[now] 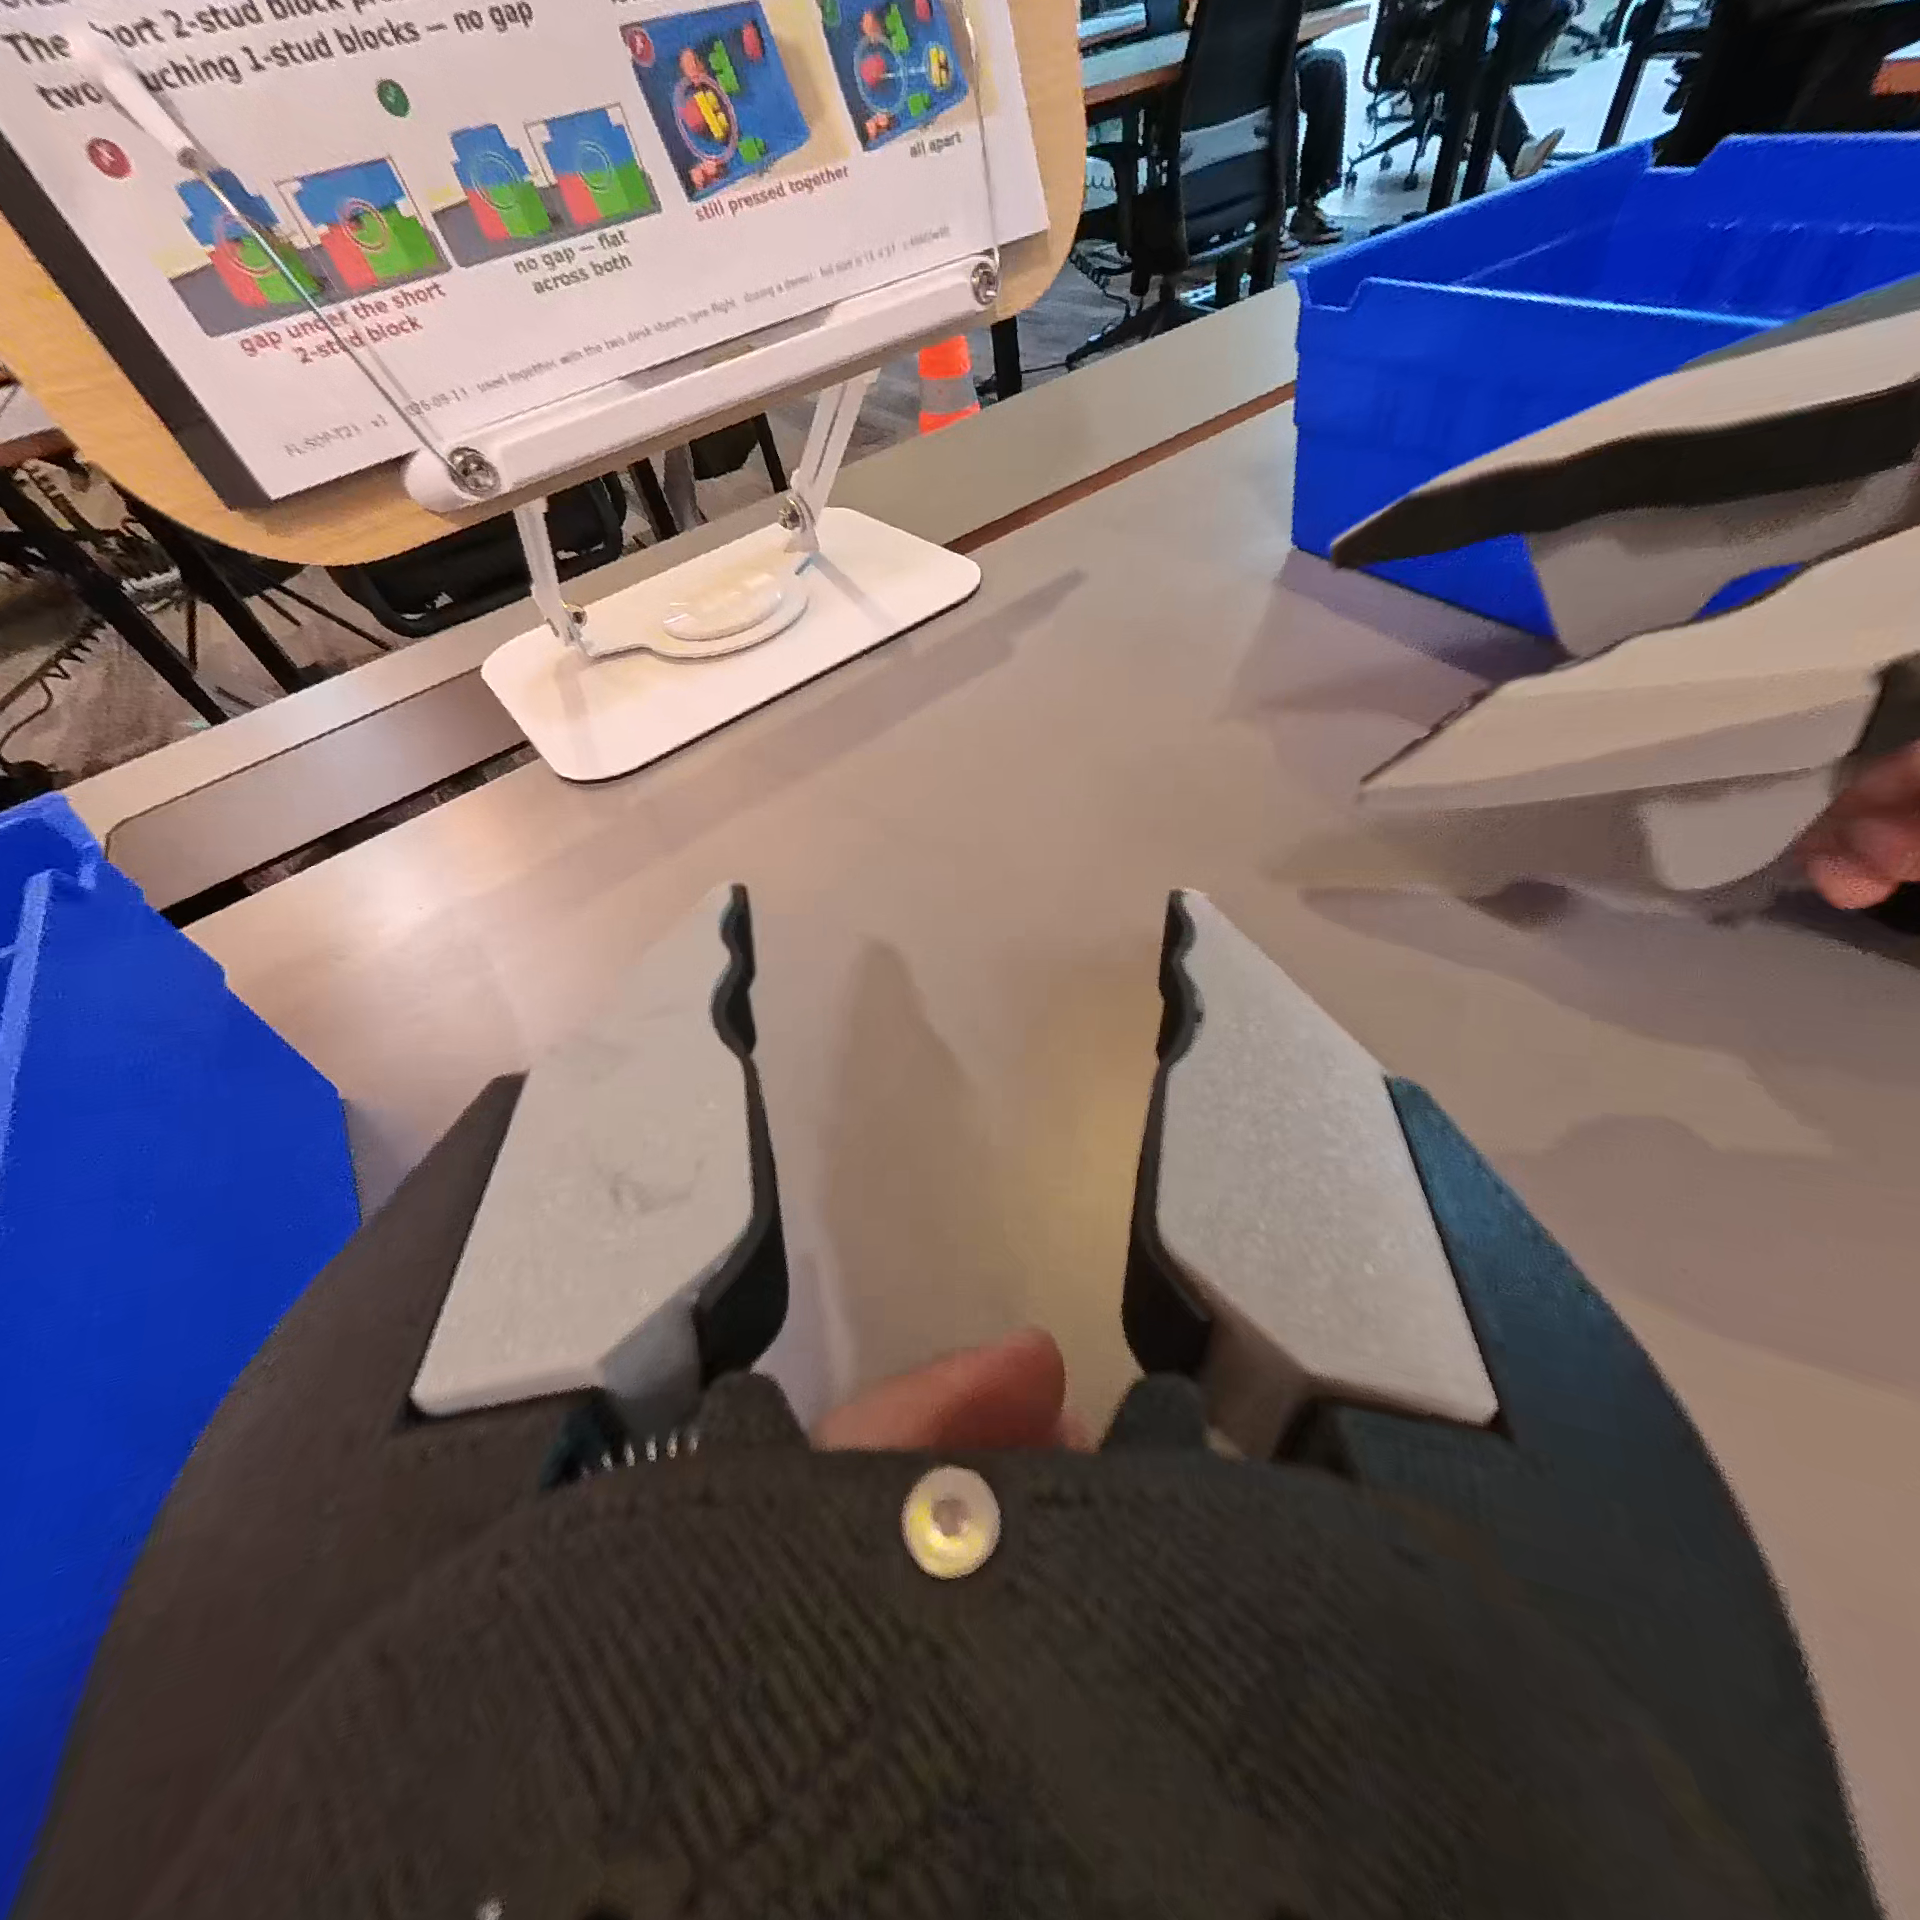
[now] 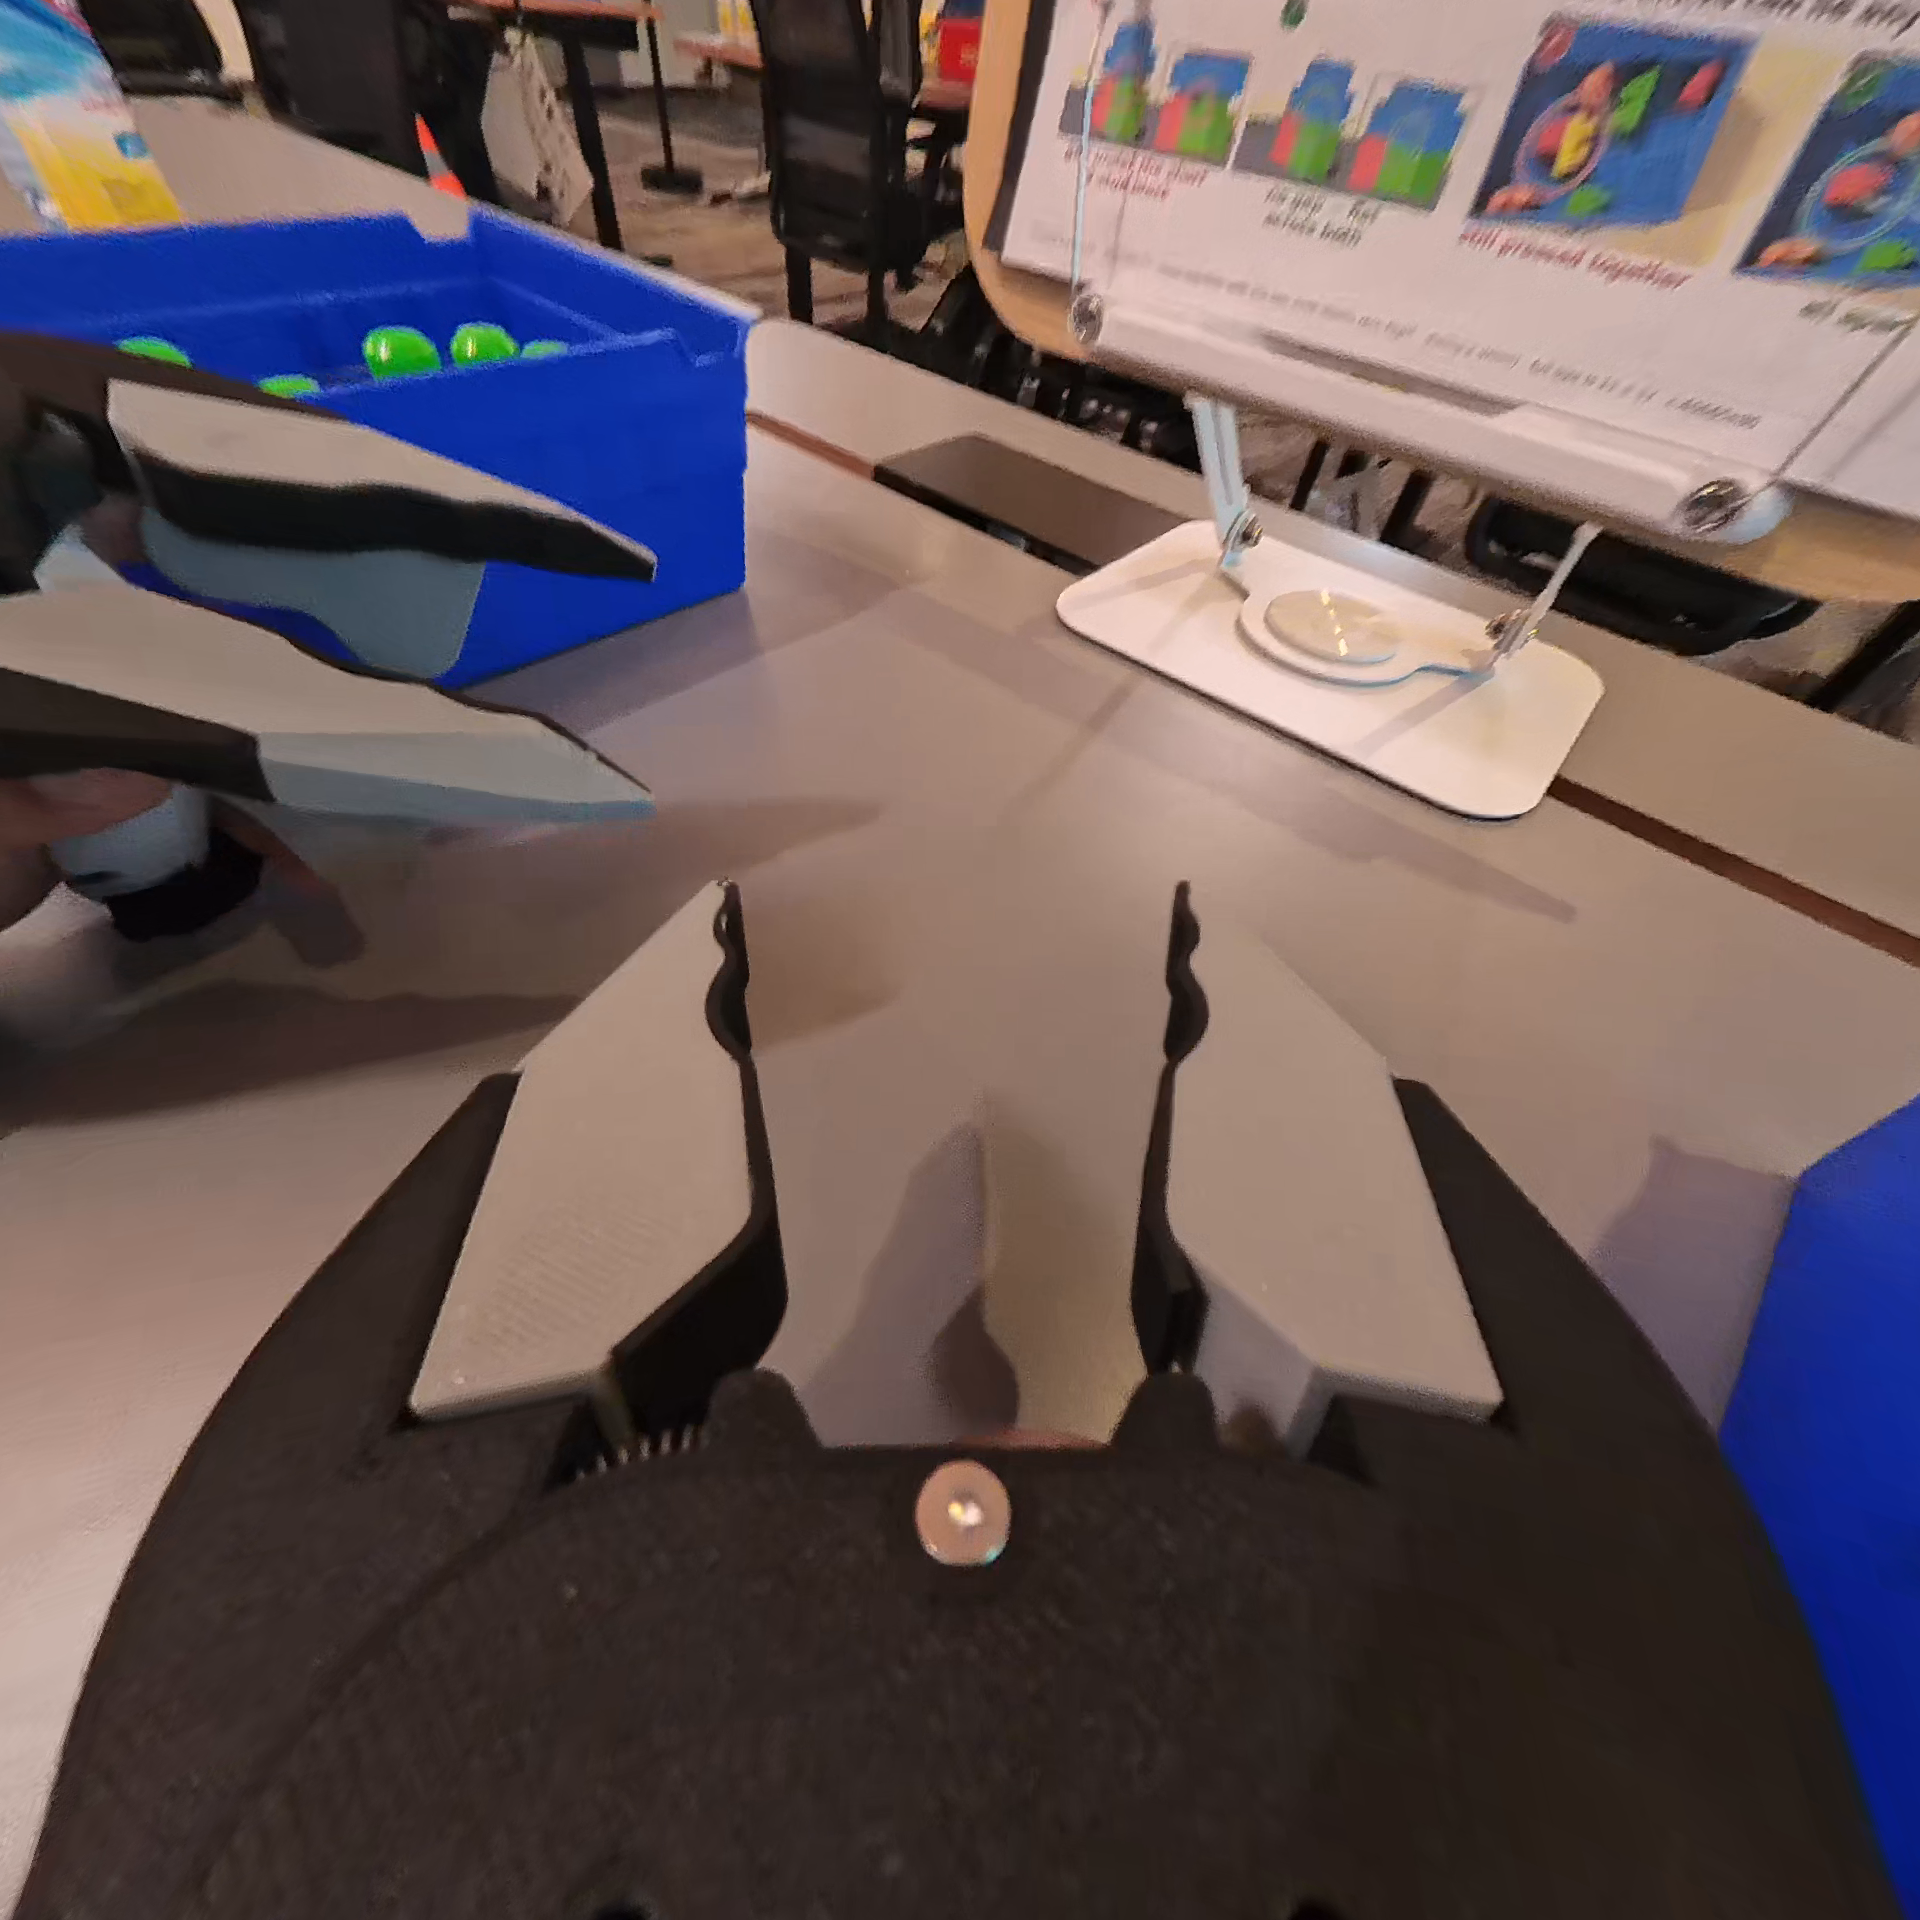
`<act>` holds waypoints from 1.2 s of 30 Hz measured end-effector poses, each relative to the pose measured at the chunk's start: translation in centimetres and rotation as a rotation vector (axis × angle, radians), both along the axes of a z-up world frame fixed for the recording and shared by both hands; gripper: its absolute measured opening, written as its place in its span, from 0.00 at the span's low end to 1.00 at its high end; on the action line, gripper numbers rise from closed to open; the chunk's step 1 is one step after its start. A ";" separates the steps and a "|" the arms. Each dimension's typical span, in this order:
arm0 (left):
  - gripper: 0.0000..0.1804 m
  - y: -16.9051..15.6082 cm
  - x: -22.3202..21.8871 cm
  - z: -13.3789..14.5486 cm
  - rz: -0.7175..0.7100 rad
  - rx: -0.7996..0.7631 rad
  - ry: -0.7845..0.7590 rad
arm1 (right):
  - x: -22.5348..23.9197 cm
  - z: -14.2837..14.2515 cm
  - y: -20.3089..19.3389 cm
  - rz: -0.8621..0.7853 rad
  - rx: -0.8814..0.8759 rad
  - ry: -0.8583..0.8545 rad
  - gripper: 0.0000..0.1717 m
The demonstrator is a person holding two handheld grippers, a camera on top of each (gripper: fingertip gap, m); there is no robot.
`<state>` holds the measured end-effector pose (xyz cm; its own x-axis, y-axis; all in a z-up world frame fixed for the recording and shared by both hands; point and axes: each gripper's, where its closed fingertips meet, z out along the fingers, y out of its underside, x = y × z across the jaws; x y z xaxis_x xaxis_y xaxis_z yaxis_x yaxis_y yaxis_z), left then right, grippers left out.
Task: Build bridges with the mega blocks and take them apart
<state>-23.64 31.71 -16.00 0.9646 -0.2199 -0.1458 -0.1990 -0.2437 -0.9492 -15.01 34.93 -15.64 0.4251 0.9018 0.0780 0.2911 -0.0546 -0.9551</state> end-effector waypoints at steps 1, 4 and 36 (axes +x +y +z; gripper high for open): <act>0.44 0.1 -0.1 0.1 0.005 0.005 -0.013 | 0.2 0.6 0.0 -0.010 0.012 0.016 0.46; 0.44 0.1 -0.3 0.0 0.008 -0.004 -0.038 | 0.5 1.7 -0.2 -0.034 0.068 0.017 0.49; 0.38 -1.6 3.2 1.0 -0.234 0.013 -0.237 | -0.7 -2.9 -1.5 0.070 -0.105 -0.086 0.49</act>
